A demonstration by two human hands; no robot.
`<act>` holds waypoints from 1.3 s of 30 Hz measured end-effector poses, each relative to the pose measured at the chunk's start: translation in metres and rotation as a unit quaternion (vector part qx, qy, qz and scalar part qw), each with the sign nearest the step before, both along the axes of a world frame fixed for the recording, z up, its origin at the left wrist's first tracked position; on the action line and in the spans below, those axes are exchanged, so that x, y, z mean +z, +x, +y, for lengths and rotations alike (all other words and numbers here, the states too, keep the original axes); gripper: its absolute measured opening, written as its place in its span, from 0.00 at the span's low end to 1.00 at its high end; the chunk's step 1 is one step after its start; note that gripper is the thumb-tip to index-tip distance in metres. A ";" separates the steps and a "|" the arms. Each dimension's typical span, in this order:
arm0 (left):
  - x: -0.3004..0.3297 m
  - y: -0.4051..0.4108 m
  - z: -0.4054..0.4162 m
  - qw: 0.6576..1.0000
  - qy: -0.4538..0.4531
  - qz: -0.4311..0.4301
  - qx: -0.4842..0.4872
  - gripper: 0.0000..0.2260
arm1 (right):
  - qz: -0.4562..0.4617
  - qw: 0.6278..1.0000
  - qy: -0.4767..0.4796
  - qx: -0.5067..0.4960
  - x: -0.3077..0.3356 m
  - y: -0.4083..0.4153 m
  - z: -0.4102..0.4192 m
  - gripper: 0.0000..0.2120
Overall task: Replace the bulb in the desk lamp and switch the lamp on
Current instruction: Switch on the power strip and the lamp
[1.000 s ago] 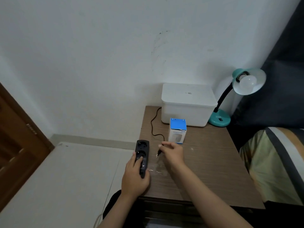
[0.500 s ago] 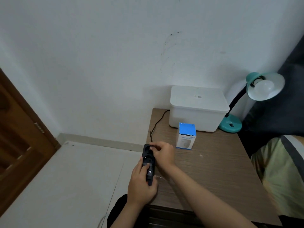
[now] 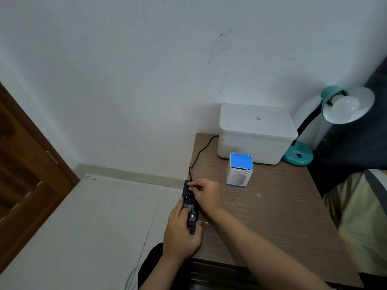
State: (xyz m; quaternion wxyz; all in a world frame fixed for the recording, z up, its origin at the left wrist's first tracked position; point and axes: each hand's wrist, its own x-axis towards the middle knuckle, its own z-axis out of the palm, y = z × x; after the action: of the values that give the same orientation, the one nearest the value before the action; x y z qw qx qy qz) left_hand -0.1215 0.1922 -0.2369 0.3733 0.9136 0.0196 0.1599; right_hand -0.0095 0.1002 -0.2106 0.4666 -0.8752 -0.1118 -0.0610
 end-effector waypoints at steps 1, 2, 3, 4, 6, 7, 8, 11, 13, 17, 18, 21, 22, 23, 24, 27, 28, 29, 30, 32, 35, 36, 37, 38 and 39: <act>0.000 0.000 0.000 1.000 0.002 -0.002 -0.001 0.23 | 0.003 1.000 0.000 0.003 0.000 0.001 0.001 0.07; 0.000 0.000 0.000 1.000 0.003 -0.004 -0.002 0.22 | 0.003 1.000 -0.002 0.005 0.000 0.001 0.001 0.07; 0.000 0.000 0.000 1.000 0.003 -0.004 -0.004 0.22 | 0.003 1.000 -0.007 0.007 0.000 0.002 0.001 0.07; 0.000 0.000 0.000 1.000 0.003 -0.003 -0.005 0.22 | 0.000 1.000 -0.015 0.008 0.000 0.002 0.001 0.07; 0.001 0.000 0.000 1.000 0.003 0.001 -0.007 0.21 | -0.007 0.999 -0.032 0.007 0.001 0.002 -0.001 0.07; 0.002 -0.001 0.000 1.000 0.003 0.002 -0.006 0.21 | -0.003 0.999 -0.034 0.008 0.002 0.002 -0.002 0.07; 0.002 0.000 0.001 1.000 0.004 0.002 -0.005 0.21 | 0.005 0.999 -0.028 0.013 0.003 0.003 -0.005 0.08; 0.004 -0.001 0.000 1.000 0.013 0.002 -0.005 0.21 | 0.055 0.996 -0.016 0.064 0.013 0.002 -0.015 0.11; 0.006 -0.001 0.000 1.000 0.024 0.013 -0.010 0.22 | 0.085 0.991 -0.033 0.102 0.015 -0.002 -0.027 0.14; 0.017 0.004 0.000 0.995 0.087 0.056 -0.001 0.18 | 0.074 0.992 -0.033 0.097 0.008 -0.021 -0.064 0.15; 0.020 0.007 -0.002 0.993 0.104 0.050 0.011 0.16 | 0.066 0.993 -0.037 0.089 0.006 -0.026 -0.077 0.14; 0.028 0.018 -0.027 0.996 0.081 0.010 0.027 0.16 | 0.044 0.998 -0.045 0.030 -0.002 -0.037 -0.120 0.11; 0.029 0.020 -0.042 0.997 0.074 -0.009 0.010 0.16 | 0.030 0.999 -0.045 0.000 -0.006 -0.039 -0.135 0.09; 0.028 0.023 -0.058 0.997 0.065 -0.025 -0.017 0.16 | 0.022 0.998 -0.048 -0.033 -0.011 -0.039 -0.151 0.07; 0.028 0.027 -0.076 0.997 0.055 -0.037 -0.048 0.15 | 0.018 0.996 -0.053 -0.070 -0.015 -0.037 -0.167 0.05; 0.024 0.046 -0.130 0.989 0.016 -0.044 -0.140 0.11 | -0.008 0.983 -0.061 -0.172 -0.016 -0.021 -0.212 0.03; 0.023 0.055 -0.146 0.986 0.010 -0.043 -0.164 0.11 | -0.021 0.979 -0.062 -0.194 -0.013 -0.012 -0.225 0.03; 0.022 0.066 -0.162 0.982 0.007 -0.037 -0.184 0.11 | -0.034 0.975 -0.064 -0.210 -0.010 -0.003 -0.237 0.03; 0.022 0.077 -0.177 0.979 0.005 -0.029 -0.203 0.11 | -0.042 0.971 -0.068 -0.223 -0.008 0.008 -0.249 0.04; 0.021 0.106 -0.206 0.971 0.004 -0.009 -0.237 0.11 | -0.032 0.966 -0.082 -0.243 -0.004 0.032 -0.270 0.07; 0.018 0.157 -0.240 0.964 0.031 0.030 -0.264 0.13 | -0.006 0.964 -0.079 -0.255 -0.004 0.069 -0.299 0.13; 0.017 0.173 -0.248 0.961 0.044 0.048 -0.270 0.15 | -0.002 0.963 -0.077 -0.258 -0.005 0.080 -0.306 0.15; 0.016 0.188 -0.256 0.957 0.057 0.062 -0.277 0.17 | 0.000 0.962 -0.078 -0.260 -0.005 0.091 -0.312 0.17; 0.014 0.201 -0.262 0.952 0.070 0.071 -0.288 0.19 | 0.000 0.961 -0.077 -0.264 -0.006 0.101 -0.318 0.18; 0.012 0.213 -0.268 0.946 0.084 0.076 -0.302 0.22 | -0.002 0.961 -0.072 -0.269 -0.007 0.112 -0.323 0.20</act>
State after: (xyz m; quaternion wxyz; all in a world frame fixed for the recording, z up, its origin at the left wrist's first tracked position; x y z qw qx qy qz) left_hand 0.0913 -0.0761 -0.2249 0.3234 0.9142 -0.2424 -0.0296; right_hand 0.1022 -0.2229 -0.2174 0.3684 -0.9044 0.1225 -0.1772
